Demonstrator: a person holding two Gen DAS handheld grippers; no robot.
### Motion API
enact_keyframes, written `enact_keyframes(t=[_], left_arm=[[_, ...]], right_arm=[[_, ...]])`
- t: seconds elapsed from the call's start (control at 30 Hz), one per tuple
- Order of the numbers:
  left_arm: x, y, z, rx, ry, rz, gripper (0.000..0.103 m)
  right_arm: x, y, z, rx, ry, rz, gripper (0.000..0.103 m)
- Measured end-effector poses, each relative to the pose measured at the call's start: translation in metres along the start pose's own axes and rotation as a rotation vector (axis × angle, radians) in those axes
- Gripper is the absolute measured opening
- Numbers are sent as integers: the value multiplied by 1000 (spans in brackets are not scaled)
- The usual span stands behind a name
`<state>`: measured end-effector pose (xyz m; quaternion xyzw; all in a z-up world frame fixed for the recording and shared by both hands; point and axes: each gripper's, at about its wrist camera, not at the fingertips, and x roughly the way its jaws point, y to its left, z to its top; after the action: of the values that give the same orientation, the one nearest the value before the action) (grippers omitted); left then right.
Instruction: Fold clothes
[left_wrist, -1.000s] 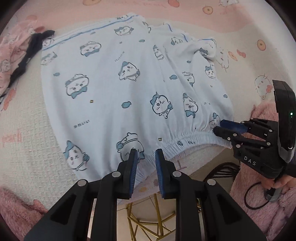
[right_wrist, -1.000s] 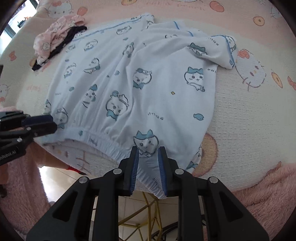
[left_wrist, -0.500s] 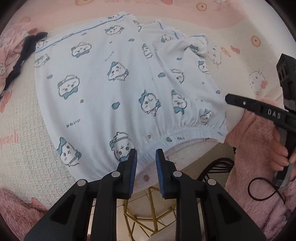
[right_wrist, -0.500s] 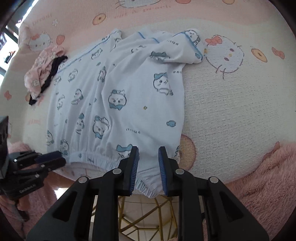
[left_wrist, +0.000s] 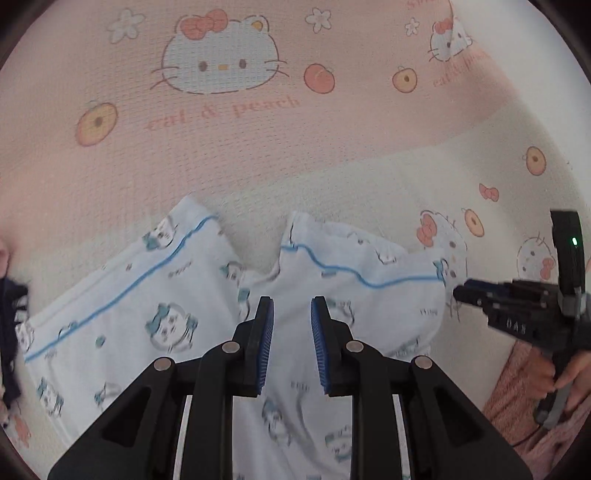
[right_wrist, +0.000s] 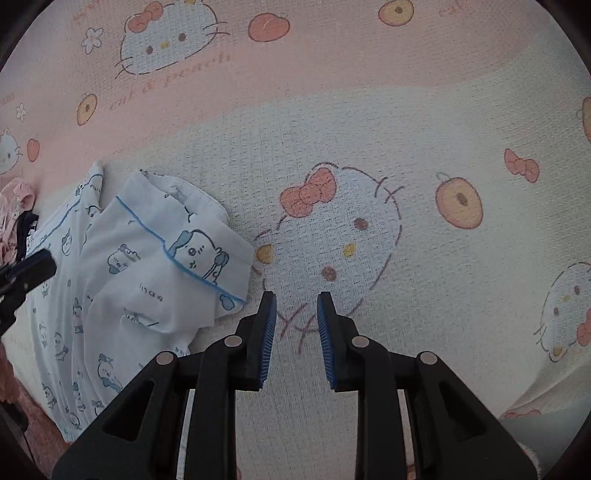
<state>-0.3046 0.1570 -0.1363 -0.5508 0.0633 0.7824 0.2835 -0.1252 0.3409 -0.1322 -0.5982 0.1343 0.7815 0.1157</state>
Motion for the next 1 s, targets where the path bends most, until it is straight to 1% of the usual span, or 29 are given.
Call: enact_keyframes(t=[0.03,0.1,0.2,0.23,0.27,0.33,0.47,0.5,0.6,0.67,0.7,0.77,0.83,0.87,0.97,1.0], left_arm=[[13,-1,10,3,20,10,25],[31,-2,25,9,35,12,26],[50,-3,36,26,42,31,26],[55,-3,39,32,50,34,22],[56,-3,39,38,50,31,12],[53,-3,40,47,34,27,8],[27,15,40,3,-24,88,7],[22,21,41,-7,-31,98,7],[13,38,43,-31,-40,122,7],[5,44,44,-44,-49,149,7],[0,47,43,-57,-60,153,7],[-9,51,40,-74,-76,135,7],[-11,53,35,-69,-73,143,7],[-12,53,33,-55,-68,152,7],[-9,52,25,-40,-53,143,7],[-9,53,23,-43,-54,136,7]], right_arm=[[5,1,0,-1,10,8,22],[13,3,-1,-10,30,21,22],[16,9,1,-39,37,50,22],[15,9,3,-40,37,70,22],[15,10,5,-39,36,89,22],[11,7,10,-25,24,95,22],[-9,-4,15,8,-21,83,24],[-13,-7,17,7,-25,75,27],[-12,-5,17,-38,-24,18,28],[-3,-2,19,-57,11,29,28],[2,0,21,-64,33,47,28],[8,8,23,-85,45,78,28],[15,16,26,-101,60,118,28],[19,19,28,-93,61,151,28],[34,20,37,2,71,326,28],[33,21,40,17,34,385,28]])
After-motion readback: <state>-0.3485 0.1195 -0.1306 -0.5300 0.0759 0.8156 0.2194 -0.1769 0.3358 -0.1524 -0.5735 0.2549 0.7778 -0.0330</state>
